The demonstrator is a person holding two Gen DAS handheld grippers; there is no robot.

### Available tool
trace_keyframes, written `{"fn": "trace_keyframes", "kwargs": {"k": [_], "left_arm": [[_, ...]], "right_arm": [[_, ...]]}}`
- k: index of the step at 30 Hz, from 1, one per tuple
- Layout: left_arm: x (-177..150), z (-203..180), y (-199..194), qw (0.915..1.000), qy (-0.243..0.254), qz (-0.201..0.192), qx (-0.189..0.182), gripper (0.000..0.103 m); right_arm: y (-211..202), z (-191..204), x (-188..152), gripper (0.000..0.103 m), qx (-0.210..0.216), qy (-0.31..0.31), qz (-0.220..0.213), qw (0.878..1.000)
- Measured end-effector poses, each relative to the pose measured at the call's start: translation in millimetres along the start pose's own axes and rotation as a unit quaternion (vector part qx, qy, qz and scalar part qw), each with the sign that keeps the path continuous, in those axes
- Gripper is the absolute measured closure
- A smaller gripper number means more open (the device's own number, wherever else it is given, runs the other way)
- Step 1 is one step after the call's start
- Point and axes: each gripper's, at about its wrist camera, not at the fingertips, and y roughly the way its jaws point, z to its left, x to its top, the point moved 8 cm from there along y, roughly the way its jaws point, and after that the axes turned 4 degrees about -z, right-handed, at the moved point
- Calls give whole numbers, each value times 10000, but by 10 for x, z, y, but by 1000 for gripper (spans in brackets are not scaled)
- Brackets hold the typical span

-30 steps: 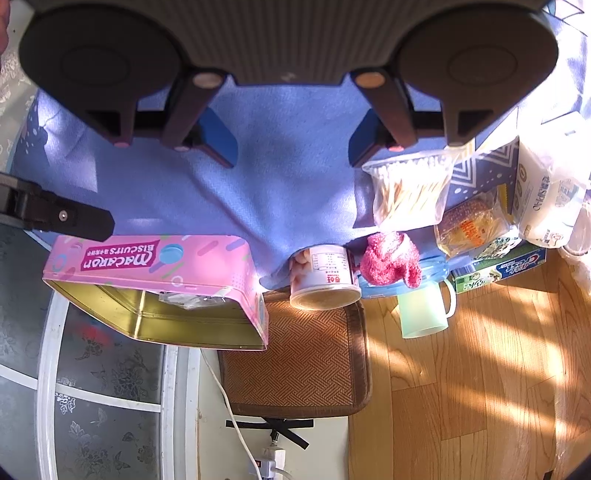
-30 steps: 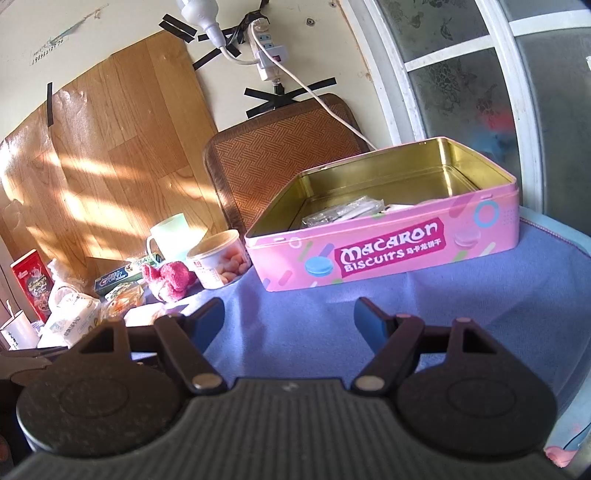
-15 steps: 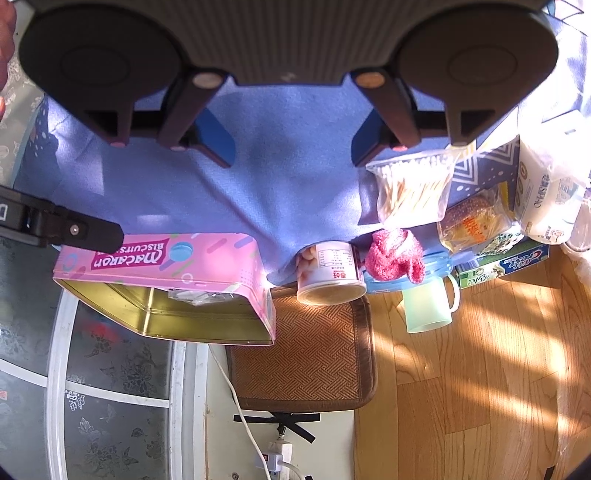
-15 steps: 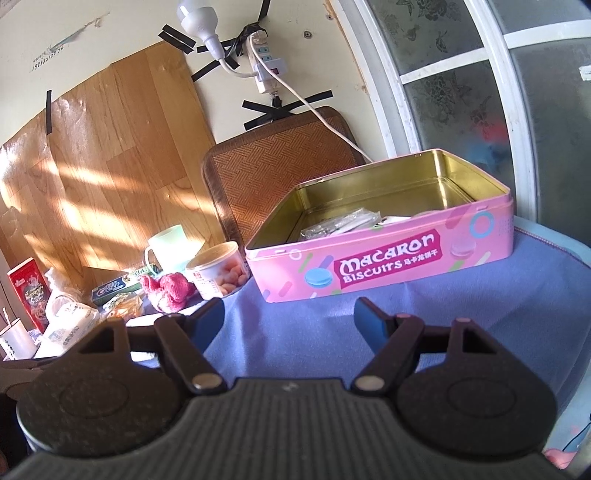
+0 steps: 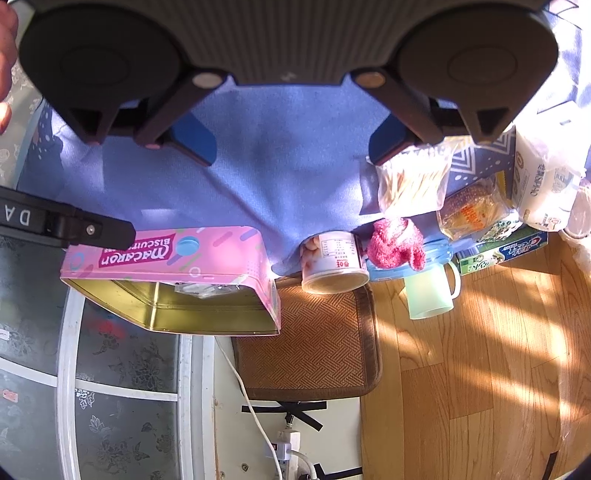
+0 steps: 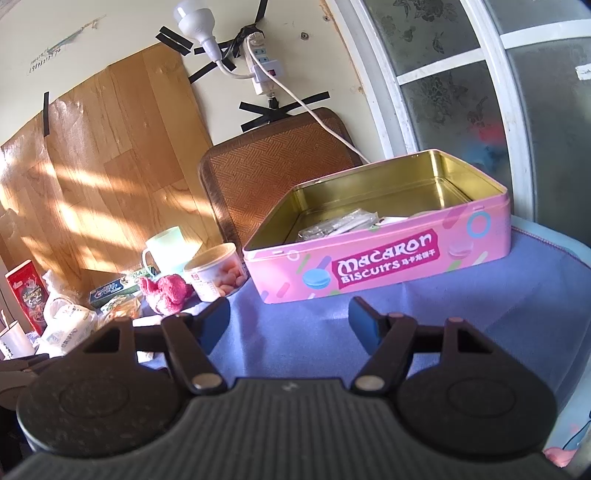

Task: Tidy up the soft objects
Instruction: 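Withdraw the left tool from the tin back over the table, then grasp the bag of cotton swabs with the left tool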

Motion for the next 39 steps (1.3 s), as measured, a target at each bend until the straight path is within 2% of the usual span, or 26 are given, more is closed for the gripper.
{"fn": "trace_keyframes", "kwargs": {"k": [8,12,17,21,25,31,34,39], "left_arm": [[-58,40,-45,9997,-109,-47,-195,6],[-93,202,-93,9996,-234,-119,-118,6],[-137,712,-111,9969,-669,-166,374,6],[-217,1218,-152,9894,-1106,-185,928,6],[-327,1591,-218,9812,-1490,-279,1193,6],[-452,1802,-244,9740,-1980,-435,1011,6],[-434,1853,-286,9708,-2106,-671,936,6],[-474,1996,-309,9607,-2547,-768,794,6]], "right_arm": [[56,44,-61,30,50,-60,130,9999],[108,110,-116,30,109,-149,234,9996],[214,275,-200,30,299,-359,460,9978],[325,497,-273,30,531,-624,619,9947],[464,776,-355,30,787,-885,832,9895],[726,1176,-409,30,1161,-1224,1005,9805],[933,1329,-449,30,1332,-1094,1308,9763],[1162,1599,-561,30,1504,-1099,1576,9698]]}}
